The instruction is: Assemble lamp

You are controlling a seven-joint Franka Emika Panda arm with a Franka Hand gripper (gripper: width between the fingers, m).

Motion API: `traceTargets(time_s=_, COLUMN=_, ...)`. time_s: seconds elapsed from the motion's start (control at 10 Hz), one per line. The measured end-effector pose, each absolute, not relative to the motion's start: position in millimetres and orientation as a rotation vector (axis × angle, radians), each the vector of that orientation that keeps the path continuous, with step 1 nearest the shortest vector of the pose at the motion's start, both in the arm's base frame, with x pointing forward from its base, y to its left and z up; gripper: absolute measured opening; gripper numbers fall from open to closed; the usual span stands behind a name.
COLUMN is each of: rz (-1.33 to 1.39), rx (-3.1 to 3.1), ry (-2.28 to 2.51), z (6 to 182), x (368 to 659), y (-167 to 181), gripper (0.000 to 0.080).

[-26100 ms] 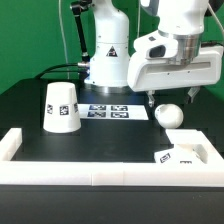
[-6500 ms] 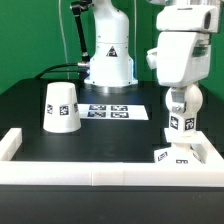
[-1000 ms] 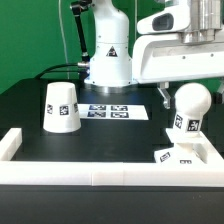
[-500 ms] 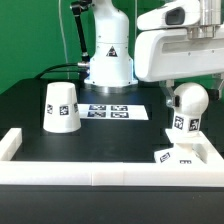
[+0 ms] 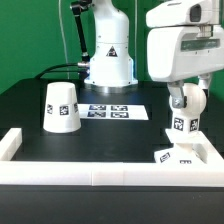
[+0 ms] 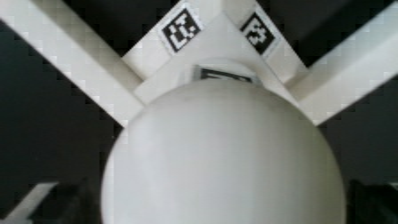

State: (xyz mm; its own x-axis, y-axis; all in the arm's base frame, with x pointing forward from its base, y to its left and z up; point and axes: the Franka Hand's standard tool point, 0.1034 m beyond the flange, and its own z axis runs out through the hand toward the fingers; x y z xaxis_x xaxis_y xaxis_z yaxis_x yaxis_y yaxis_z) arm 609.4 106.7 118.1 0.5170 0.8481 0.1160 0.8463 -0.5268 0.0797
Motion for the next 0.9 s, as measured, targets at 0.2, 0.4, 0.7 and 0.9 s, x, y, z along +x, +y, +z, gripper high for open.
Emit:
traceTargets(time_s=0.2, rz=0.197, rx=2.561, ry=1.739, z=115.3, x=611.2, y=105.7, gripper=0.0698)
traceTargets(time_s=0.4, rz=0.161, rx=2.385, ry=1.915, z=112.6, x=610.7, y=109.9, gripper=0.0698)
traceTargets(time_s=0.7, rz=0.106, rx=2.117, ry=2.145, z=107.8, x=610.1, y=111.1, gripper=0.0698)
traceTargets(time_s=0.9, rz=0.11, rx=1.999, ry=2.231, z=107.5, x=612.0, y=105.6, gripper=0.0698)
